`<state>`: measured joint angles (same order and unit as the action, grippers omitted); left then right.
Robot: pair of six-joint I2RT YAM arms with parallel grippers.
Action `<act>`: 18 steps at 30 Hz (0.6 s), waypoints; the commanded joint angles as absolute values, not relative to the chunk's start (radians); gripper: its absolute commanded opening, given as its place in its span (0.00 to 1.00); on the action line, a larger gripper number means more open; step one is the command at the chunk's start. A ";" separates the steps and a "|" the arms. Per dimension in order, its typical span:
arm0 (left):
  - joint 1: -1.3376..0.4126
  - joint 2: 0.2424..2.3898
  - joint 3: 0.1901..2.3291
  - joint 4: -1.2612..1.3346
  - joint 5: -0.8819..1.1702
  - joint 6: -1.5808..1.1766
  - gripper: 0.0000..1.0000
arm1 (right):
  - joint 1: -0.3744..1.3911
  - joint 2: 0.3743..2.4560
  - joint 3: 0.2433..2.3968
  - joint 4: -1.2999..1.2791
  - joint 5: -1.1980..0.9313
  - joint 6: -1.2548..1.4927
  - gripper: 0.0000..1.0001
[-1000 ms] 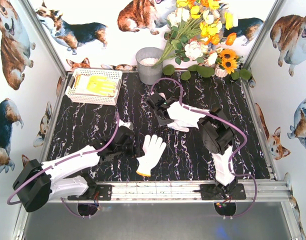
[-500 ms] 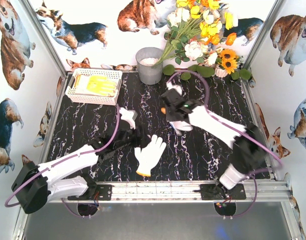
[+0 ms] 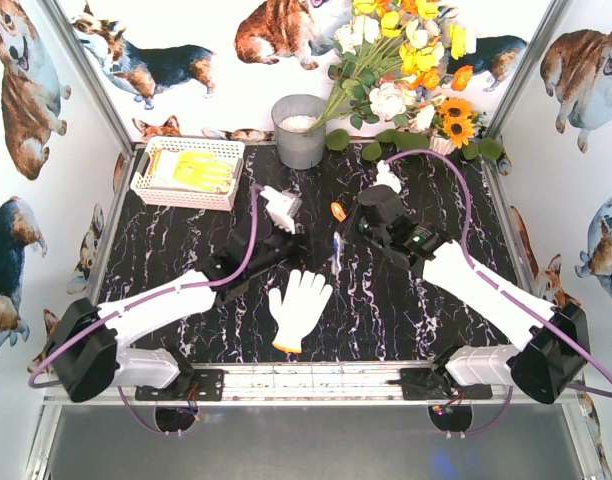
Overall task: Put the gloves into the storage basket
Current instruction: Pick up the glove from the center of the board.
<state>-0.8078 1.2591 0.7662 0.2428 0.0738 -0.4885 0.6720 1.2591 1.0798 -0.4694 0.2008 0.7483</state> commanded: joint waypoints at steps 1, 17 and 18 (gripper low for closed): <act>-0.823 1.334 0.839 0.310 0.173 -0.416 0.72 | 0.669 1.204 1.088 -0.369 0.162 0.873 0.00; -0.874 1.463 0.925 0.335 0.166 -0.410 0.04 | 0.662 1.109 1.058 -0.449 0.175 0.857 0.00; -0.874 1.452 0.922 0.322 0.149 -0.408 0.00 | 0.660 1.091 1.058 -0.457 0.173 0.845 0.00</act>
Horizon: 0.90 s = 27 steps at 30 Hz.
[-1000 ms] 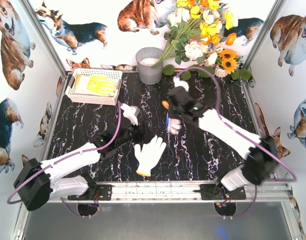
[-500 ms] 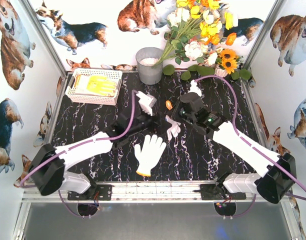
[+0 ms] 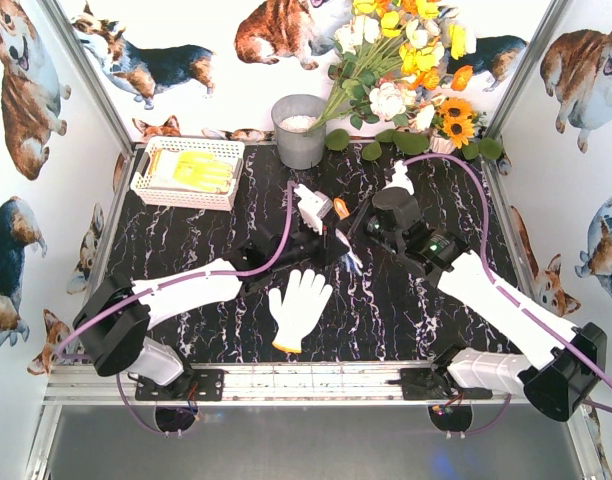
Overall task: Put the gloves into the storage basket
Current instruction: Pick up the glove from the center of the board.
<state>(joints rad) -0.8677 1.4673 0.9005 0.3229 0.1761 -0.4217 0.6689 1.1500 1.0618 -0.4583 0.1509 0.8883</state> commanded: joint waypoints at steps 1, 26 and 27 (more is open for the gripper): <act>-0.874 1.441 0.918 0.309 0.138 -0.403 0.00 | 0.659 1.082 1.057 -0.463 0.168 0.831 0.00; -0.861 1.243 1.069 -0.410 0.608 -0.065 0.00 | 0.655 0.826 1.069 -0.649 -0.182 0.270 0.85; -0.860 1.239 1.083 -0.438 0.626 -0.048 0.00 | 0.655 0.817 1.052 -0.629 -0.238 0.256 0.85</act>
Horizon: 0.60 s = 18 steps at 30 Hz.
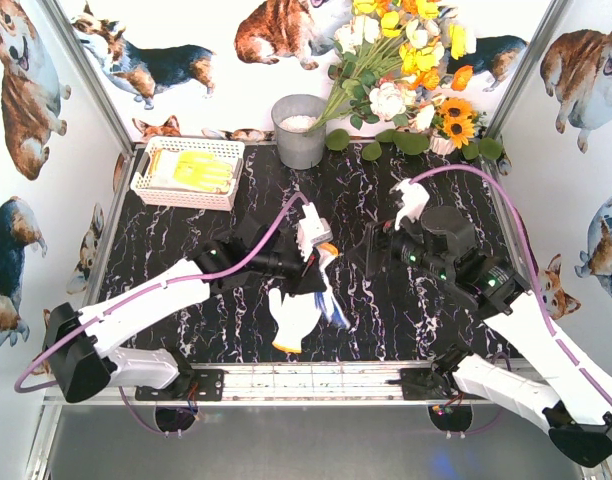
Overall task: Put the gloves into the storage basket
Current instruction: Pick up the glove from the center of the board, then turn over the glove.
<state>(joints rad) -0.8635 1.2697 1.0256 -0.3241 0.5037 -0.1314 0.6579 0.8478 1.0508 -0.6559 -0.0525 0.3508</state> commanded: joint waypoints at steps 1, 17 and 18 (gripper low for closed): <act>-0.861 1.239 1.096 -0.471 0.640 -0.031 0.00 | 0.655 0.812 1.033 -0.604 -0.308 0.235 0.85; -0.861 1.179 1.145 -0.727 0.574 0.124 0.00 | 0.658 0.801 0.761 -0.159 -0.709 0.099 0.98; -0.861 1.177 1.144 -0.728 0.569 0.128 0.00 | 0.658 0.797 0.751 -0.153 -0.721 0.070 1.00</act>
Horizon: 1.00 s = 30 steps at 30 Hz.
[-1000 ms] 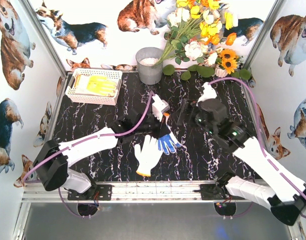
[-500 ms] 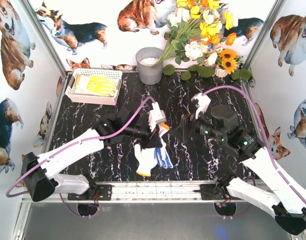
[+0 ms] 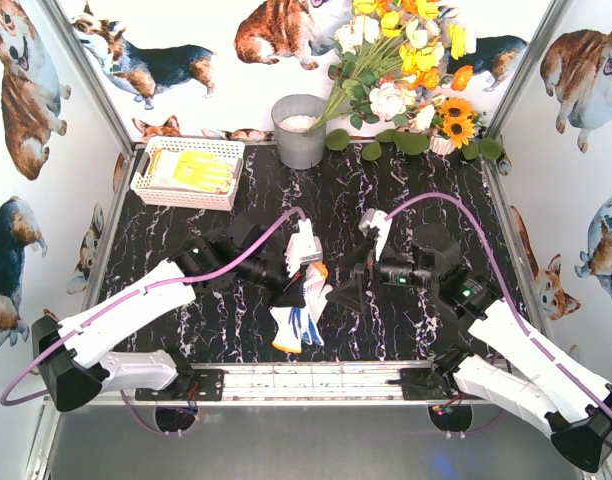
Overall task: Put the gloves into the storage basket
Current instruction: Turn over the glove.
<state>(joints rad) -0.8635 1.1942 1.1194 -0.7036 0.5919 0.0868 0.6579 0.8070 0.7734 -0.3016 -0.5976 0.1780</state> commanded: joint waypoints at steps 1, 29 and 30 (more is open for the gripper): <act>-0.862 1.176 1.144 -0.732 0.568 0.138 0.00 | 0.658 0.797 0.742 -0.144 -0.736 0.046 1.00; -0.865 1.191 1.136 -0.742 0.638 0.125 0.00 | 0.665 0.940 0.780 0.130 -0.985 0.079 1.00; -0.865 1.190 1.136 -0.744 0.639 0.126 0.00 | 0.665 0.939 0.779 0.144 -0.983 0.080 1.00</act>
<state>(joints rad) -0.8639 1.1950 1.1179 -0.7406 0.6163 0.1242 0.6601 0.9371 0.7628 0.0105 -0.9619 0.0551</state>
